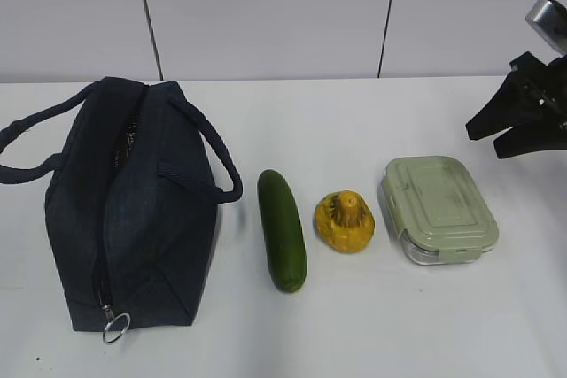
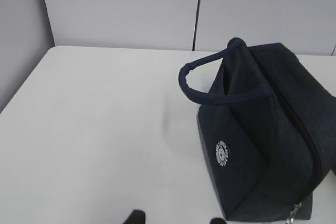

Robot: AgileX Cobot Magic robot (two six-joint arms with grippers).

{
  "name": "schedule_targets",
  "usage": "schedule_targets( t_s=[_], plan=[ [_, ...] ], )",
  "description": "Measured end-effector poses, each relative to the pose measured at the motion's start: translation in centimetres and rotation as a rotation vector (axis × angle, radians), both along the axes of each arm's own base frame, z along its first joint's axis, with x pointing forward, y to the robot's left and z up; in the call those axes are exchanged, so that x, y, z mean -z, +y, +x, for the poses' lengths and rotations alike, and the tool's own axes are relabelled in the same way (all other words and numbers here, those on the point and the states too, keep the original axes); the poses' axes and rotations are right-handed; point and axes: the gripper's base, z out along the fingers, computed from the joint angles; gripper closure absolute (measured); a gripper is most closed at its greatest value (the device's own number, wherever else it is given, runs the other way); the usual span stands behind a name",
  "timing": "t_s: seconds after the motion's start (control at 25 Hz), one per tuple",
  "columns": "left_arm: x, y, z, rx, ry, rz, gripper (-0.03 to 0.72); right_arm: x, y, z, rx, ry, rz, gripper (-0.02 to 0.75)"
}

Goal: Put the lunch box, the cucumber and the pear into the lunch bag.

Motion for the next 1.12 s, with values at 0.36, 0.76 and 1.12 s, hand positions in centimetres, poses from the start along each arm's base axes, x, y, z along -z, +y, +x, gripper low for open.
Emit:
schedule_targets(
  t_s=[0.36,0.76,1.12],
  plan=[
    [0.0,0.0,0.0,0.000,0.000,0.000,0.450,5.3,0.4,-1.0,-0.070,0.103,0.045,0.279],
    [0.0,0.0,0.0,0.000,0.000,0.000,0.450,7.4,-1.4,-0.7,-0.029,0.097,0.160,0.283],
    [0.0,0.0,0.0,0.000,0.000,0.000,0.450,9.4,-1.9,-0.4,-0.037,0.091,0.134,0.283]
  ],
)
